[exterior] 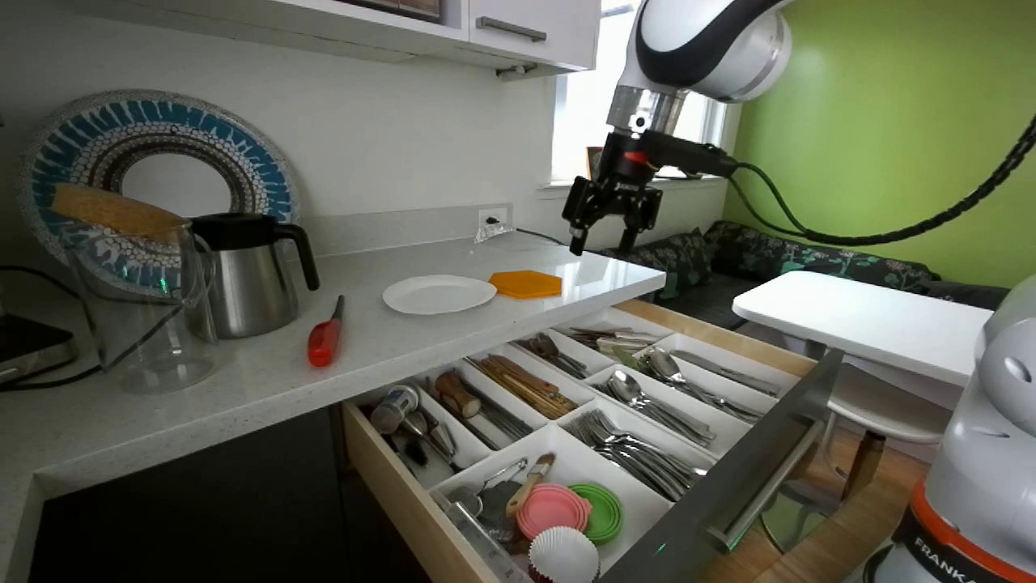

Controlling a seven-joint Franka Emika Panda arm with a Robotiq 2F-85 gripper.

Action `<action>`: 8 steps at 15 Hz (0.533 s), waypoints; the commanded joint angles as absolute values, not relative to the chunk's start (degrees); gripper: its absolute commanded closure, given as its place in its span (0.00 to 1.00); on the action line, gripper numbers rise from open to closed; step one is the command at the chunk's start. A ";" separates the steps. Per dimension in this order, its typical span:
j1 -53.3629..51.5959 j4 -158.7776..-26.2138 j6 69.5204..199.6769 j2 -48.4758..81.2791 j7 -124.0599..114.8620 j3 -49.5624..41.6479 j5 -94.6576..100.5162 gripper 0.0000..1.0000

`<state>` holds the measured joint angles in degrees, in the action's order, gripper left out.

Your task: Move the orange mat from the counter to the drawer

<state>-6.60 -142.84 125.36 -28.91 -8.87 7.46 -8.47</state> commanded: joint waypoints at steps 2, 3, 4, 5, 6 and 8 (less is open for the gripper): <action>-4.84 -134.69 130.38 -17.29 -14.64 8.41 -8.28 0.00; -4.61 -133.00 130.87 -15.38 -14.82 7.76 -8.54 0.00; -4.20 -131.53 131.70 -13.64 -15.01 7.23 -8.62 0.00; -3.72 -130.00 132.28 -11.85 -14.74 6.54 -8.72 0.00; -3.20 -128.71 132.55 -10.33 -14.72 5.83 -8.89 0.00; -2.80 -126.68 133.40 -7.89 -12.26 4.05 -10.50 0.00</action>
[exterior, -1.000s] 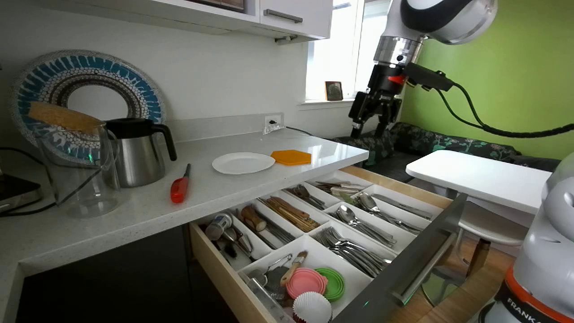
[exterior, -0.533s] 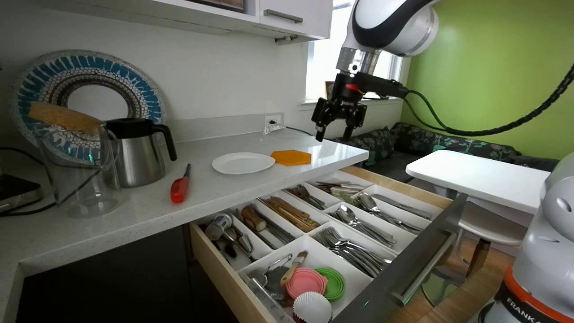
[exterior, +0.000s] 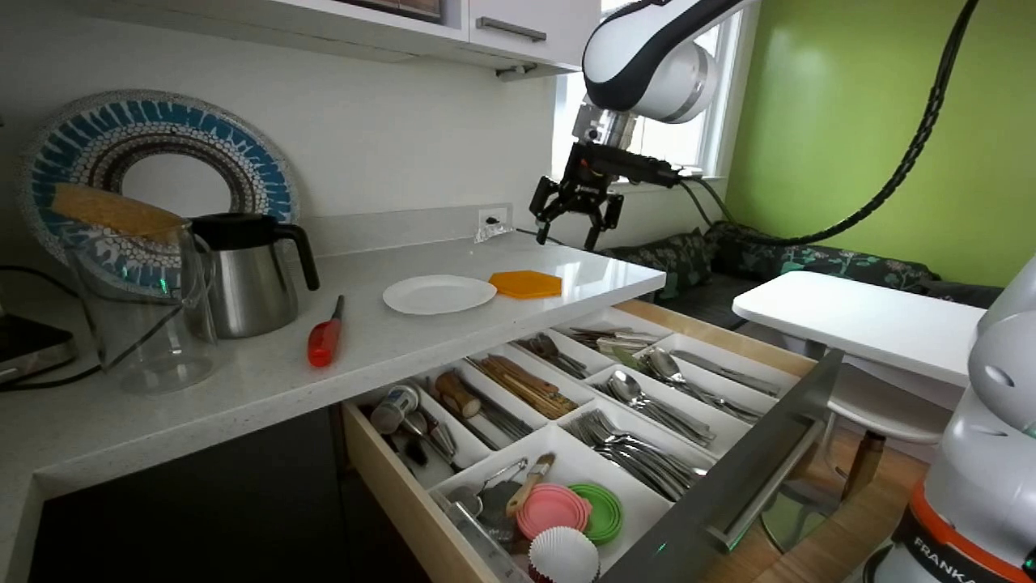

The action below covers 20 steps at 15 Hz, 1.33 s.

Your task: Move the orange mat from the counter to the drawer

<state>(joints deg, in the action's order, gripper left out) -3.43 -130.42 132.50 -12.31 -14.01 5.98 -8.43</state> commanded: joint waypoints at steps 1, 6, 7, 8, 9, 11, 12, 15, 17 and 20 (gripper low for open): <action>-2.60 -125.69 133.38 -6.71 -11.39 3.30 -11.15 0.00; -1.05 -123.06 135.47 -1.43 -5.75 -0.04 -15.39 0.00; -0.75 -122.48 136.07 -0.16 -4.89 -0.42 -16.21 0.00; -0.46 -122.34 137.37 0.89 -4.45 -0.70 -16.91 0.00; -0.21 -122.10 138.93 2.21 -5.00 -0.82 -17.33 0.00; 0.34 -121.71 141.55 4.70 -5.42 -0.94 -17.90 0.00; 0.64 -121.27 142.26 5.95 -5.04 -0.98 -18.81 0.00; 0.80 -122.33 142.92 5.39 -6.31 -0.80 -17.39 0.00; 1.04 -121.55 143.37 6.71 -6.36 -0.83 -17.53 0.00; 1.05 -121.15 143.38 6.93 -6.44 -0.83 -17.58 0.00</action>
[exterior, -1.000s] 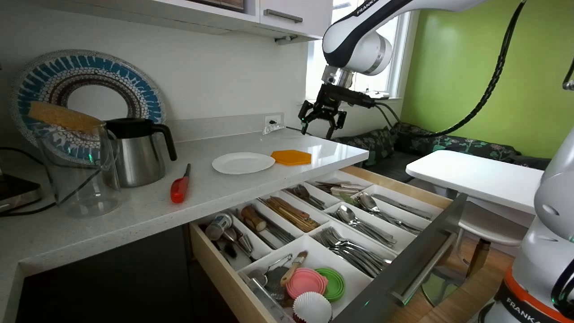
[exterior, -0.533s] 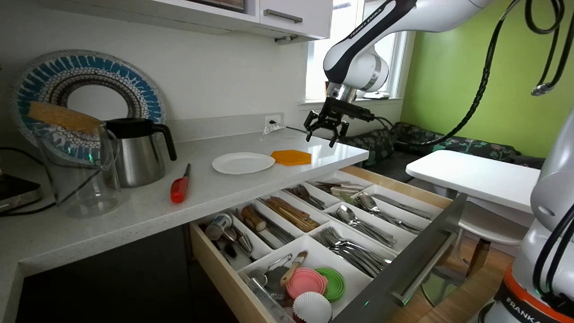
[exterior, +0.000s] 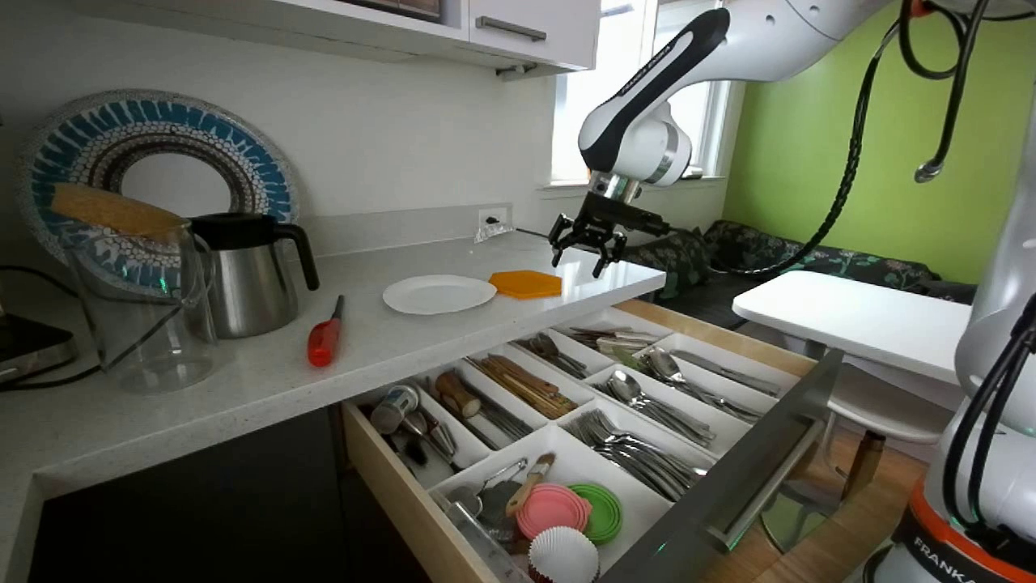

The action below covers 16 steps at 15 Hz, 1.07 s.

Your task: Move the orange mat from the counter to the drawer

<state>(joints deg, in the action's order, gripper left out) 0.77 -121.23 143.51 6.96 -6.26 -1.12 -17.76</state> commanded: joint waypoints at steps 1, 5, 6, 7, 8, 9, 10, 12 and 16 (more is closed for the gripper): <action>1.05 -121.10 143.38 6.93 -6.45 -0.83 -17.58 0.00; 0.67 -118.70 146.83 11.07 -6.17 0.53 -20.79 0.00; 0.69 -118.29 148.06 11.97 -6.06 0.95 -21.71 0.00; 0.70 -117.69 149.14 13.09 -6.56 1.22 -22.11 0.00; 0.79 -117.09 149.99 14.16 -6.85 1.47 -22.46 0.00; 0.96 -116.44 151.18 15.31 -6.98 1.71 -23.00 0.00; 1.10 -115.84 152.31 16.30 -7.20 1.91 -23.48 0.00; 1.40 -114.34 154.25 18.34 -8.24 2.01 -24.23 0.00; 3.30 -110.22 151.89 21.64 -8.46 3.42 -28.17 0.00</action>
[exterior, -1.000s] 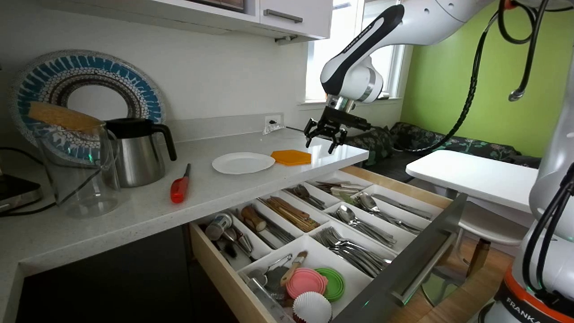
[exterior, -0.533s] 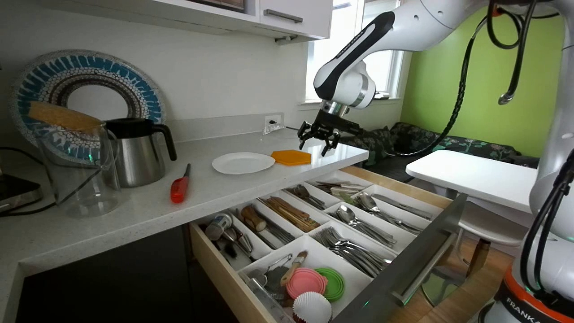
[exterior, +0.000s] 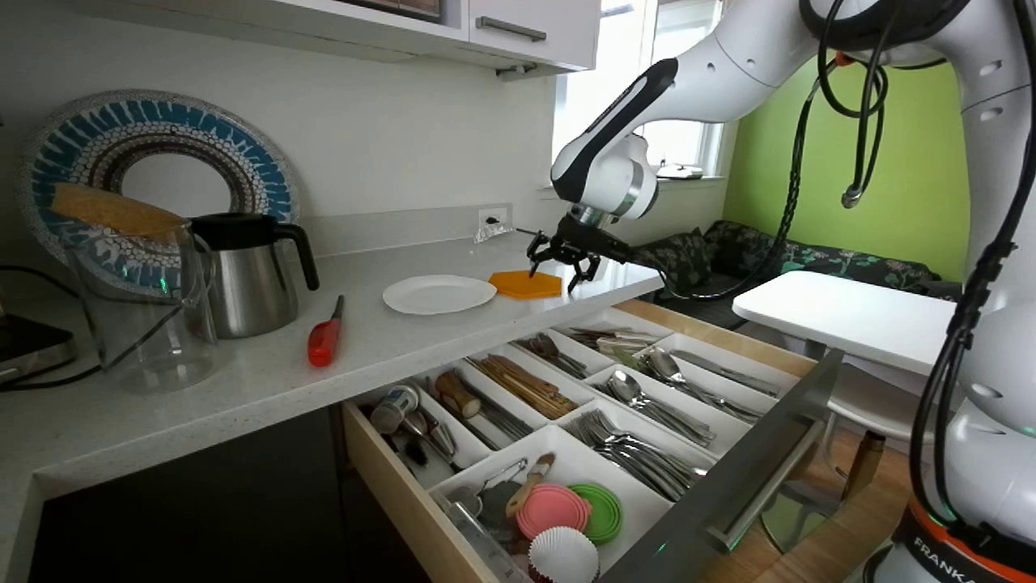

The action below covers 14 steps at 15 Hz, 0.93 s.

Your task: Move the orange mat from the counter to the drawer

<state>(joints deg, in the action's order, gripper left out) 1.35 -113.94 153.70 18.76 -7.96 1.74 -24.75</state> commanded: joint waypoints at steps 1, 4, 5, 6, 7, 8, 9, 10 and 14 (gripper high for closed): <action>3.45 -109.54 151.83 22.25 -8.67 3.41 -28.55 0.00; 4.46 -107.59 149.10 23.41 -8.64 4.11 -30.53 0.00; 4.61 -106.97 148.25 23.80 -8.74 4.20 -30.99 0.00; 4.76 -106.47 147.24 24.06 -8.96 4.28 -31.47 0.00; 5.21 -105.82 146.13 24.32 -8.55 4.87 -32.78 0.00; 5.58 -105.17 144.57 24.40 -8.51 5.25 -33.96 0.00; 5.81 -104.68 144.03 24.51 -8.18 5.49 -35.09 0.00; 6.04 -104.03 143.11 24.48 -8.06 5.61 -36.36 0.00; 6.17 -102.33 142.63 24.73 -7.66 5.36 -40.30 0.00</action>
